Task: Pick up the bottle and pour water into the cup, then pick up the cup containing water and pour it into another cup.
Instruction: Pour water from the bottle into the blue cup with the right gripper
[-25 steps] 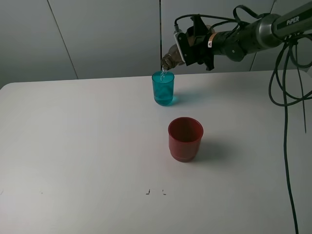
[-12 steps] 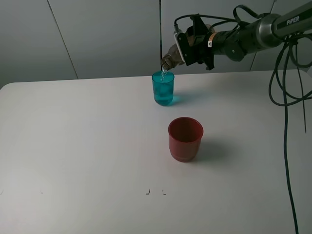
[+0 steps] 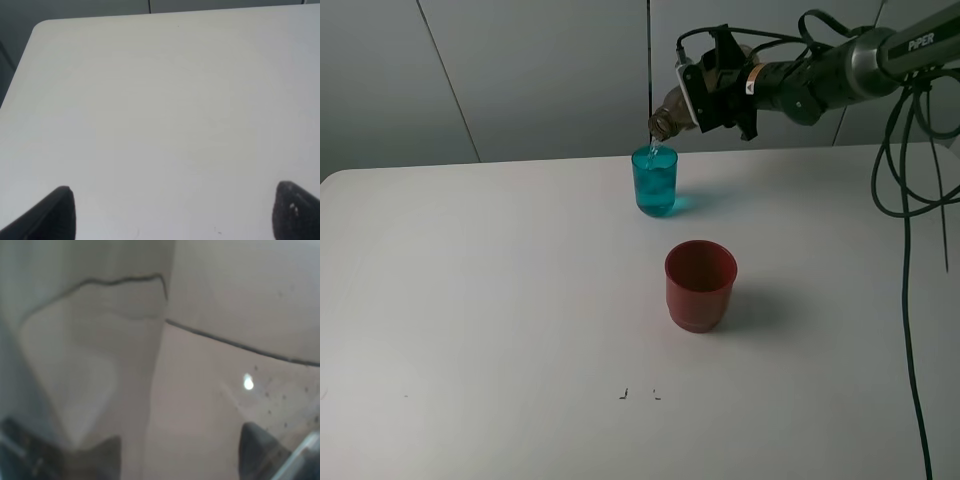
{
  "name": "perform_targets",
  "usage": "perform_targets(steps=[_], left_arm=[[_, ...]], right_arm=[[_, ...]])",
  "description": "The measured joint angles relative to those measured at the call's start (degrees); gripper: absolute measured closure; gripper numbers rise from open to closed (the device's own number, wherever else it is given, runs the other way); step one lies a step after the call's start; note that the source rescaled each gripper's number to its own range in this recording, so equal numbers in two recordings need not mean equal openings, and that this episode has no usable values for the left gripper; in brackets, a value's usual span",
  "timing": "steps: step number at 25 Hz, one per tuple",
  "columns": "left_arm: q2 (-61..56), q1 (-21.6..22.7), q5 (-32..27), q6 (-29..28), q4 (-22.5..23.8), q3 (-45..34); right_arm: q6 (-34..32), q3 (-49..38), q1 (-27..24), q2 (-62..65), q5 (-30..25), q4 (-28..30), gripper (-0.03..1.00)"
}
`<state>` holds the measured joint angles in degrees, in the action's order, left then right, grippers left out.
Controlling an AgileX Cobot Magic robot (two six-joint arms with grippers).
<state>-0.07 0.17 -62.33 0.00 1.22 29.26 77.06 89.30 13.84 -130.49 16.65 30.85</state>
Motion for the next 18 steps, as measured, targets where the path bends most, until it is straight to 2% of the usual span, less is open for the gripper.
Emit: perform_targets(steps=[18], left_arm=[[0.0, 0.0, 0.0, 0.0, 0.0, 0.0]], right_arm=[[1.84, 0.0, 0.0, 0.0, 1.02, -0.11, 0.97]])
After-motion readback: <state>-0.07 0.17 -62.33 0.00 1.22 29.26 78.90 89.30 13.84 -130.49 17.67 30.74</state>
